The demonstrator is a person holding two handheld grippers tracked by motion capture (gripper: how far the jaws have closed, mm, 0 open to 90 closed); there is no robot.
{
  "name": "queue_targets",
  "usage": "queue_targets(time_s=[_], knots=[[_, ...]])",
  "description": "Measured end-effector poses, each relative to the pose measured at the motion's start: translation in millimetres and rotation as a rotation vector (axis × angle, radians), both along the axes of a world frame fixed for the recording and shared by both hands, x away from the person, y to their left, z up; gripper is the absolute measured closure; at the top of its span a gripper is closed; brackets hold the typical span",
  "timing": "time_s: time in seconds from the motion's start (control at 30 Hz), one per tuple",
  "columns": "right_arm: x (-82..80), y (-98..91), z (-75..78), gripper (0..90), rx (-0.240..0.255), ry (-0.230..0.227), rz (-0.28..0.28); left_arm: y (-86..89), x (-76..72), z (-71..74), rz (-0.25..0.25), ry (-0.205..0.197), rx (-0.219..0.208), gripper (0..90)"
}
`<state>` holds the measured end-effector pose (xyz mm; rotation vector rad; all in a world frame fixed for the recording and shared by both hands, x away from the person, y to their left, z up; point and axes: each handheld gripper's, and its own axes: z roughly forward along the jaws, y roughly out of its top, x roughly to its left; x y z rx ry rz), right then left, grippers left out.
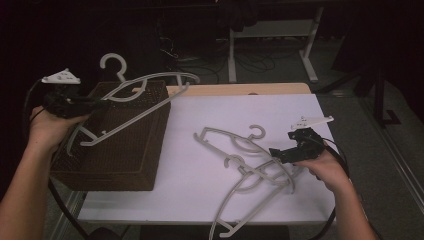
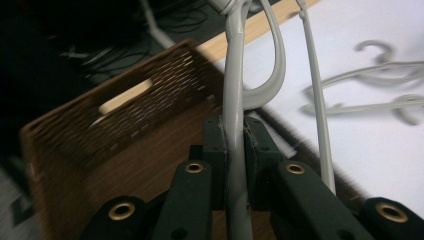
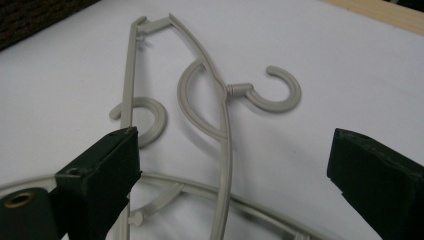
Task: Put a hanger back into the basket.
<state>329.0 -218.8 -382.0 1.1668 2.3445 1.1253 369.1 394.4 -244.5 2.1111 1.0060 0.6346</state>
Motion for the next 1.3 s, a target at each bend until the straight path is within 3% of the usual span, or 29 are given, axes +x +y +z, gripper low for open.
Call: queue_targets(time_s=[0.23,0.4,0.7,0.93,1.07,1.17,1.3], knots=[[-0.5,-3.5,-0.5,6.2,-0.003,-0.011,-0.027,50.3,-3.0,-10.0,0.085,-0.008,0.0,82.2],[0.7,-2.8,-1.6,6.0,-0.011,-0.012,-0.03,67.6,-5.1,-17.3,0.144,-0.002,0.014,82.2],[0.5,-0.1,-1.9,6.0,-0.019,-0.018,-0.019,58.2,12.1,-52.6,0.19,0.058,0.067,82.1],[-0.4,1.2,0.9,6.0,-0.004,-0.032,-0.013,43.8,24.0,-79.5,0.193,0.108,0.107,82.0],[-0.2,1.7,-0.1,6.0,-0.006,-0.031,-0.009,42.5,28.6,-89.4,0.209,0.128,0.111,81.4],[-1.8,1.6,-1.0,6.0,-0.009,-0.03,-0.003,45.7,28.4,-92.7,0.206,0.16,0.087,80.6],[-3.9,2.2,-0.9,6.0,-0.011,-0.032,-0.002,45.0,26.3,-92.2,0.207,0.159,0.064,63.2]])
